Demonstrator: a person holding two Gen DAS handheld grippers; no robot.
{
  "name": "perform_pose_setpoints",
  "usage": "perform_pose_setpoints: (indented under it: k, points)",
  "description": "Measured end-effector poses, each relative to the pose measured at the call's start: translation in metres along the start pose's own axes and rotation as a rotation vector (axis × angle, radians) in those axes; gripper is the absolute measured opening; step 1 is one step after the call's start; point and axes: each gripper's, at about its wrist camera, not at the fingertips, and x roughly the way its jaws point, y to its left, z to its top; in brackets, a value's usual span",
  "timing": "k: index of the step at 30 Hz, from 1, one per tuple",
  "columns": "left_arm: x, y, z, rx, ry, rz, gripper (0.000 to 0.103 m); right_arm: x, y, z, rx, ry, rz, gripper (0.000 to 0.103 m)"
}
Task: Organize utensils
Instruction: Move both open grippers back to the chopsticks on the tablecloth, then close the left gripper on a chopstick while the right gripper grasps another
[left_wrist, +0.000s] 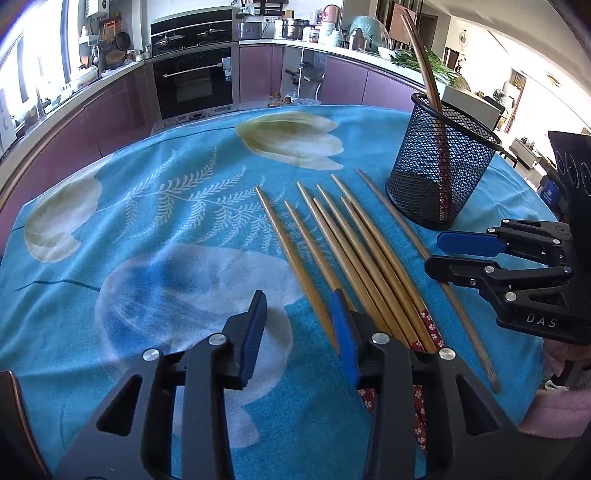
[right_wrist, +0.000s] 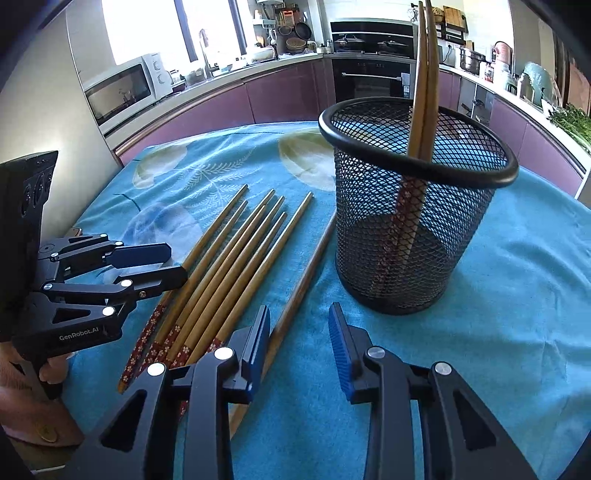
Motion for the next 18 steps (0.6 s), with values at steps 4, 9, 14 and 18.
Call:
perform_pose_setpoints:
  k: [4, 9, 14, 18]
  points:
    - [0.005, 0.003, 0.005, -0.011, 0.007, 0.002, 0.029, 0.005, 0.001, 0.004, 0.002, -0.003, -0.006, 0.031]
    - [0.008, 0.006, 0.008, -0.023, 0.005, -0.002, 0.019, 0.01, 0.004, 0.008, -0.008, -0.011, -0.028, 0.029]
    - [0.008, 0.01, 0.008, -0.052, -0.001, -0.013, 0.012, 0.011, 0.001, 0.009, 0.03, -0.017, -0.014, 0.016]
    - [0.006, 0.013, 0.007, -0.088, -0.012, -0.012, 0.008, 0.01, -0.004, 0.007, 0.081, -0.023, 0.022, 0.011]
